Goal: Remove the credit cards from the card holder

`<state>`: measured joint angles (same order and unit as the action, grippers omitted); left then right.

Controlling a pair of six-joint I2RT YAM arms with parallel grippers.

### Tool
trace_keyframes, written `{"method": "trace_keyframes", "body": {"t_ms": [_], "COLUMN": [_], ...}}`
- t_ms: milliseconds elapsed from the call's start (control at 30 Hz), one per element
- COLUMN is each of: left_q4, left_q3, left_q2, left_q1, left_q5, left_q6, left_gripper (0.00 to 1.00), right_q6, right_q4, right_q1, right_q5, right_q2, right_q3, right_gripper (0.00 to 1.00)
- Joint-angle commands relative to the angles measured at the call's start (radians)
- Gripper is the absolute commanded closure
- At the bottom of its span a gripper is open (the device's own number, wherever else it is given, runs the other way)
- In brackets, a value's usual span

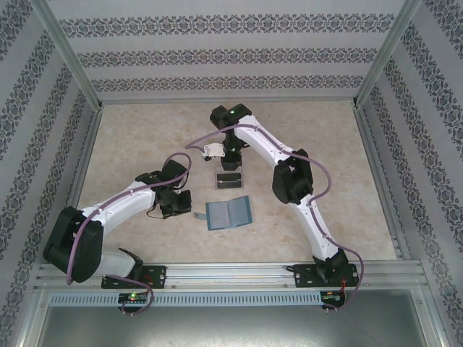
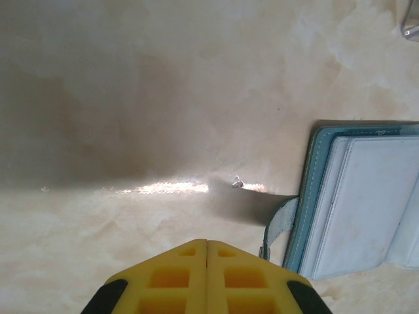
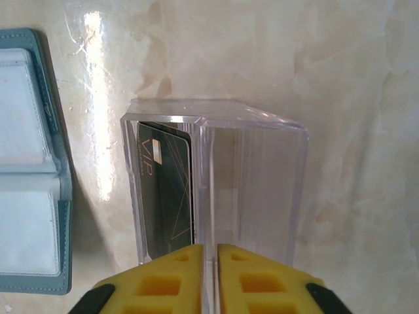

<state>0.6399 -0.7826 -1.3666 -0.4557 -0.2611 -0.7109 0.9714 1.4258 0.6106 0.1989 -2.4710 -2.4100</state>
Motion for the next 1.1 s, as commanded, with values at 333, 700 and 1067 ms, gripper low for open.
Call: {"method": "trace_keyframes", "body": {"t_ms": [333, 700, 1067], "left_q4": [-0.001, -0.017, -0.028], "left_q3": [-0.019, -0.016, -0.014], "left_q2": [-0.013, -0.015, -0.032], "left_q1": [0.013, 0.014, 0.013], "left_q5": [-0.019, -0.032, -0.046], "left_q6": [0.026, 0.023, 0.025], "left_gripper": [0.95, 0.95, 0.95], "right_q6": [-0.011, -0.016, -0.033], "right_q4": [0.006, 0.04, 0.022], "right_q1": [-0.014, -0.014, -0.015], "right_q5": [-0.079, 0.026, 0.054], "right_q2": [0.061, 0.076, 0.031], "right_q3": [-0.056, -0.02, 0.009], "right_gripper": [0.82, 0.73, 0.77]}}
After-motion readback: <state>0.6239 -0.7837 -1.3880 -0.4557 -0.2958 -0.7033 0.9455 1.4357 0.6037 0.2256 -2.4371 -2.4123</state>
